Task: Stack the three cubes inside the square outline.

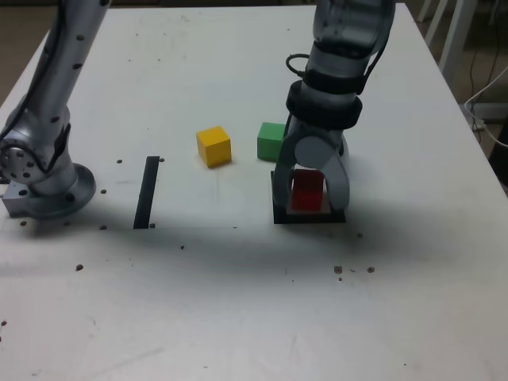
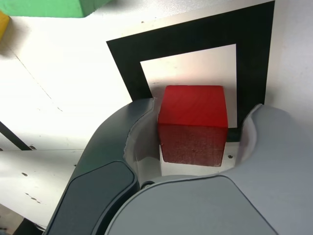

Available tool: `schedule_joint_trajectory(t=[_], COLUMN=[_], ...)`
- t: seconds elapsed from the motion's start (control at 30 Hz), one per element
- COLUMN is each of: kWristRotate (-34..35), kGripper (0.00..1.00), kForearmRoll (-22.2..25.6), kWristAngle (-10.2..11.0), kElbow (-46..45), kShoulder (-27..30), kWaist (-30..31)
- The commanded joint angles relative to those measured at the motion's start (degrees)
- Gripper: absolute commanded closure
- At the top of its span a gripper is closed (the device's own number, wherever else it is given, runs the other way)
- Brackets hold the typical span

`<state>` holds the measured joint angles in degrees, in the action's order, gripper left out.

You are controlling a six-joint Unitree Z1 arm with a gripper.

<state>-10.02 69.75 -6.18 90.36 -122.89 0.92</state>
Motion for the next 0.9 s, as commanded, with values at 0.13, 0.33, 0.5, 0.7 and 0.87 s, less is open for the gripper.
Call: schedule_joint_trajectory(t=[0.13,0.33,0.5,0.7,0.87], kWristRotate=[1.8,4.4,5.9,6.8,7.5], kGripper=[0.01,0.01,0.01,0.01,0.01], kForearmRoll=[0.1,0.7,0.8,1.0,1.4], kWristAngle=[2.4,5.6,6.5,6.6,6.6], kElbow=[-2.9,-7.3,-11.8,-16.2,-18.9], kShoulder=[5.3,11.9,16.3,19.7,21.5], kWaist=[-0.5,-1.6,-3.3,-5.9,-7.8])
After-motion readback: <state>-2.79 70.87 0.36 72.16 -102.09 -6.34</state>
